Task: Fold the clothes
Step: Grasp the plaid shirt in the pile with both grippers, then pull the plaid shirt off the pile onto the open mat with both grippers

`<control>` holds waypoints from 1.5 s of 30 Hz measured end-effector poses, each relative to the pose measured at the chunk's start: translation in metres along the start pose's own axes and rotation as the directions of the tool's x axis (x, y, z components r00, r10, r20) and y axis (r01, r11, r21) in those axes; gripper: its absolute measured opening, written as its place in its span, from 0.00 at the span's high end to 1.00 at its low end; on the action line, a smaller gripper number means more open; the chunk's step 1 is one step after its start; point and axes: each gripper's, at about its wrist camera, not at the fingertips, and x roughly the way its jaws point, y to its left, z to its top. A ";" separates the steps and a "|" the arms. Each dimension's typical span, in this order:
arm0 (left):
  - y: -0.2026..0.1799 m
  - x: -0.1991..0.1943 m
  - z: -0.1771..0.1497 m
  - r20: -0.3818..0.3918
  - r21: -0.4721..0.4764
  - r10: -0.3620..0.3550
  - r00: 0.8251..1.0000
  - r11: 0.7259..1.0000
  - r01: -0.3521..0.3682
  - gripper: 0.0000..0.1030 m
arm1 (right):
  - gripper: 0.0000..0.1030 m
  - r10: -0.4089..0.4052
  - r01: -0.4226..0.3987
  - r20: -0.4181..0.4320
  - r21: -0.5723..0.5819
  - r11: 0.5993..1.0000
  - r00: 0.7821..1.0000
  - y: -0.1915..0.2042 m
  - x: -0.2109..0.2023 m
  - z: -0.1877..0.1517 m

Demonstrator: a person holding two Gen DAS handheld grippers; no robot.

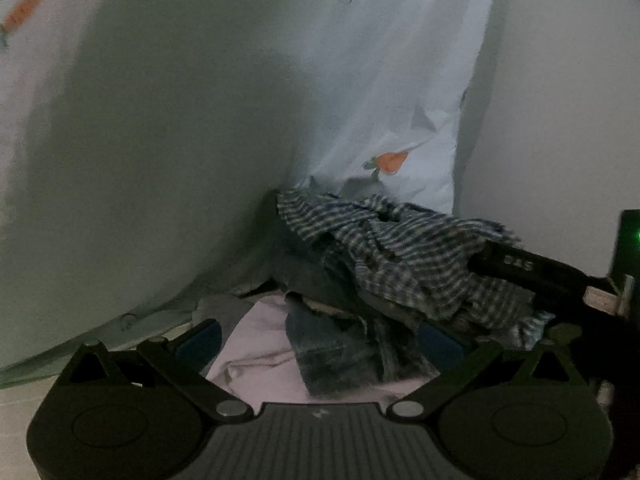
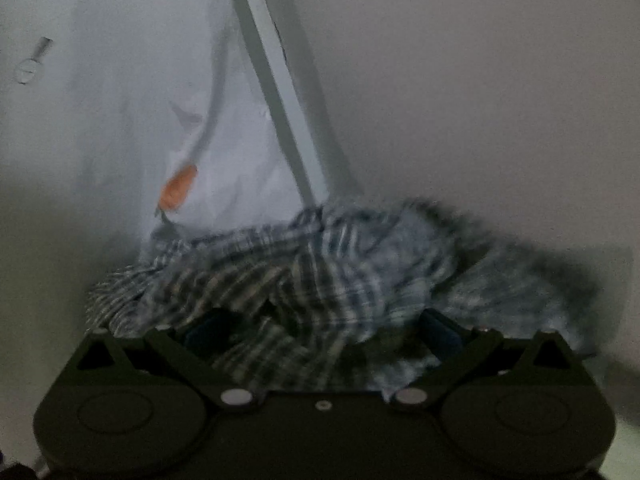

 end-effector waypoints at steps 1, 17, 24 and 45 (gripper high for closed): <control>0.001 0.006 0.001 -0.004 -0.003 0.002 1.000 1.000 -0.002 0.00 | 0.01 0.026 -0.026 0.000 0.017 1.000 1.000 -0.001 0.004 -0.002; 0.015 -0.066 -0.024 0.038 -0.098 0.002 0.999 0.995 0.002 0.00 | 0.96 0.106 -0.096 0.121 -0.089 0.991 0.987 0.001 -0.152 -0.057; 0.040 -0.148 -0.062 0.085 -0.156 0.042 0.995 0.987 -0.028 0.00 | 0.96 0.218 -0.206 0.045 -0.190 0.960 0.975 0.034 -0.225 -0.103; 0.187 -0.315 -0.229 -0.066 -0.351 0.308 0.949 0.883 -0.311 0.00 | 0.70 0.347 -0.541 -0.491 -0.334 0.772 0.799 0.158 -0.330 -0.302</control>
